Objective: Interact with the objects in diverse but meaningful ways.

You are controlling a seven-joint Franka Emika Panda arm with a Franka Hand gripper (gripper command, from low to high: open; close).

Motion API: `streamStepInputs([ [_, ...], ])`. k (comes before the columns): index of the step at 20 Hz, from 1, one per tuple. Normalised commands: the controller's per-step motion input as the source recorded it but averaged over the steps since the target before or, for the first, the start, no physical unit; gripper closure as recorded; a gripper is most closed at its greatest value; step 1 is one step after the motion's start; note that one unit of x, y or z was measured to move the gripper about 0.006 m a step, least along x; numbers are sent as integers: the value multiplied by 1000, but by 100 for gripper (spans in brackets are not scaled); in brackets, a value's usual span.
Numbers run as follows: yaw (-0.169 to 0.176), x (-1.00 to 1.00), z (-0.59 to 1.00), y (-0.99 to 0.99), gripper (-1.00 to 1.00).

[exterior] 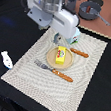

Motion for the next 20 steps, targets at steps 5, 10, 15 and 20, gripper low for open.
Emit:
streamStepInputs([
  [5,-19,-727,0,-555,-100],
  [10,-16,-848,0,-443,-100],
  [15,3,-958,0,-267,-100],
  [20,70,-980,-69,-9,-100],
])
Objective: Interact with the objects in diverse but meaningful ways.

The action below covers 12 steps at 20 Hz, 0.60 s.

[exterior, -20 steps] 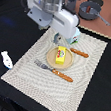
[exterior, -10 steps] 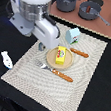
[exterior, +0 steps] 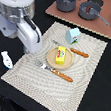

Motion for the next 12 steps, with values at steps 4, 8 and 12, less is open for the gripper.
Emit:
streamStepInputs([
  [4,105,-914,-141,0,-100],
  [8,171,-771,-188,0,-100],
  [12,218,-621,-193,12,-100],
])
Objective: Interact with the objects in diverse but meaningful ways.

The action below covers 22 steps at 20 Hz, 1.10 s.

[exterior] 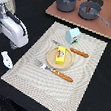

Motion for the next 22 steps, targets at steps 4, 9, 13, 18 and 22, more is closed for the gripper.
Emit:
streamStepInputs([
  [4,239,-529,-196,16,-100],
  [9,236,-441,-114,7,-100],
  [13,215,-253,-45,-23,-100],
  [18,82,50,-36,-26,-100],
  [22,6,212,-246,0,-100],
])
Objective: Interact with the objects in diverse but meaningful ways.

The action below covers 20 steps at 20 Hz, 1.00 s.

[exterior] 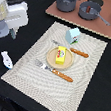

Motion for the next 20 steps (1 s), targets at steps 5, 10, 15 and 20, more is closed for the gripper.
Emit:
streamStepInputs([
  [5,2,187,-402,0,-100],
  [10,0,65,-454,-3,-100],
  [15,0,-98,-498,-117,-100],
  [20,0,-233,-474,-193,-100],
])
